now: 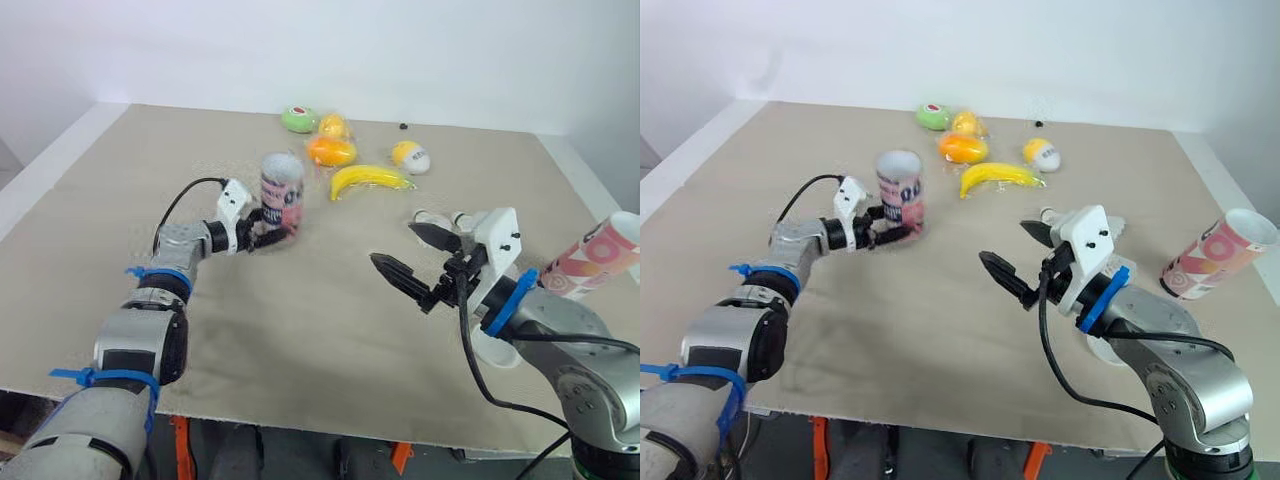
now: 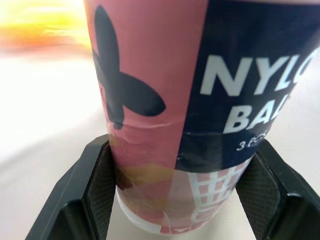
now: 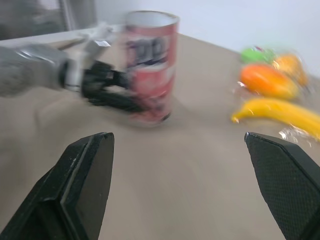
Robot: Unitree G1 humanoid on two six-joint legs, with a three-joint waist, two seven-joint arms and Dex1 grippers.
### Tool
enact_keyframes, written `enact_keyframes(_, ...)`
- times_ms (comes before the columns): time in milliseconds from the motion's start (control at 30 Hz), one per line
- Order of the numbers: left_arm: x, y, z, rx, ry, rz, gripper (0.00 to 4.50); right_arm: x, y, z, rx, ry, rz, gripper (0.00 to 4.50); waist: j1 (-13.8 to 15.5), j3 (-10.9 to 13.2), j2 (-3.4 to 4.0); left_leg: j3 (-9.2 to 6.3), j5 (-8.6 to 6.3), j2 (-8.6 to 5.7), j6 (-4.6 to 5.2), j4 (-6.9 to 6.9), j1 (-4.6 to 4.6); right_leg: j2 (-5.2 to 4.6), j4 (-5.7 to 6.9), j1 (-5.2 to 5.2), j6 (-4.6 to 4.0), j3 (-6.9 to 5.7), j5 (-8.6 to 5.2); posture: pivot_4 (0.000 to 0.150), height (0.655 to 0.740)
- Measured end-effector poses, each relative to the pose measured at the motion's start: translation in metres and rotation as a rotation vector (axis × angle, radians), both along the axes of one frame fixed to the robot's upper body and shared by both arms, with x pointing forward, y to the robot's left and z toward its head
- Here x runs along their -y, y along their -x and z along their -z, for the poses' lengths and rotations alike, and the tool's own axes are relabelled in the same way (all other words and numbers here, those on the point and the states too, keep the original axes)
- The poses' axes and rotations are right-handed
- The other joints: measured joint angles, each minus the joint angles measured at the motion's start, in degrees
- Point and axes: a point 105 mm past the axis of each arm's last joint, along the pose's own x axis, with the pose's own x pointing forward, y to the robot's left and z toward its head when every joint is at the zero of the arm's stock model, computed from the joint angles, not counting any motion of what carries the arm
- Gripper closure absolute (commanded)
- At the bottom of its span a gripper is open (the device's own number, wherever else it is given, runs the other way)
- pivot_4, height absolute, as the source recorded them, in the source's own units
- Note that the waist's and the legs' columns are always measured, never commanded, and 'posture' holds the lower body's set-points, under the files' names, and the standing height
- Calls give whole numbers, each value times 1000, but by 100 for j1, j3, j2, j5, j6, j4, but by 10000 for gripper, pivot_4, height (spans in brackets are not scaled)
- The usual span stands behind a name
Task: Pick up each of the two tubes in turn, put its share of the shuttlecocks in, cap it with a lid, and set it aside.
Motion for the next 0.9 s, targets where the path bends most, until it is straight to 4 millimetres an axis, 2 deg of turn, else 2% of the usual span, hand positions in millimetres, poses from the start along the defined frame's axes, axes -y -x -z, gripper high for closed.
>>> enact_keyframes(33,-7,15,4,-22,-106,132,13436,9,-12,7,-29,-27,69,0,-16,0,0,0,0,4,0,2,0,4,0,0,-3,0,2,1500,7179)
enact_keyframes(100,-15,25,1,-17,-198,233,13436,27,-31,21,-85,-45,184,0,-28,0,0,-1,1,8,2,5,1,6,4,-1,-5,-1,5,1500,7179)
enact_keyframes(200,-20,29,-1,2,-264,274,13436,31,-46,28,-110,-44,228,0,-26,-2,4,0,1,9,3,8,1,8,4,0,-2,3,4,1500,7179)
enact_keyframes(300,-15,33,-7,14,-321,332,13436,43,-77,42,-155,-39,309,0,-38,-1,6,1,2,8,4,10,1,7,6,-1,0,5,6,1500,7179)
enact_keyframes(533,-15,52,-13,-50,-378,415,13436,44,-108,63,-183,37,349,0,-57,2,11,-1,1,11,6,3,-42,12,17,-51,-4,6,-2,1500,7179)
enact_keyframes(767,-25,59,-11,-53,-457,437,13436,44,-125,66,-166,65,382,0,-70,3,16,0,1,15,6,9,-38,17,26,-53,-8,7,-2,1500,7179)
enact_keyframes(833,-26,61,-11,-48,-474,447,13611,46,-129,70,-165,84,399,5460,-77,3,17,0,1,16,6,11,-37,18,30,-53,-9,8,-1,1500,7179)
enact_keyframes(867,-27,62,-11,-47,-477,449,13611,47,-130,71,-166,87,406,5460,-84,3,17,0,1,16,6,12,-36,18,31,-53,-9,9,-1,1500,7179)
enact_keyframes(900,-27,62,-10,-48,-479,452,13611,48,-131,73,-168,93,415,10927,-89,3,17,1,1,17,6,12,-35,19,32,-53,-9,9,-2,1500,7179)
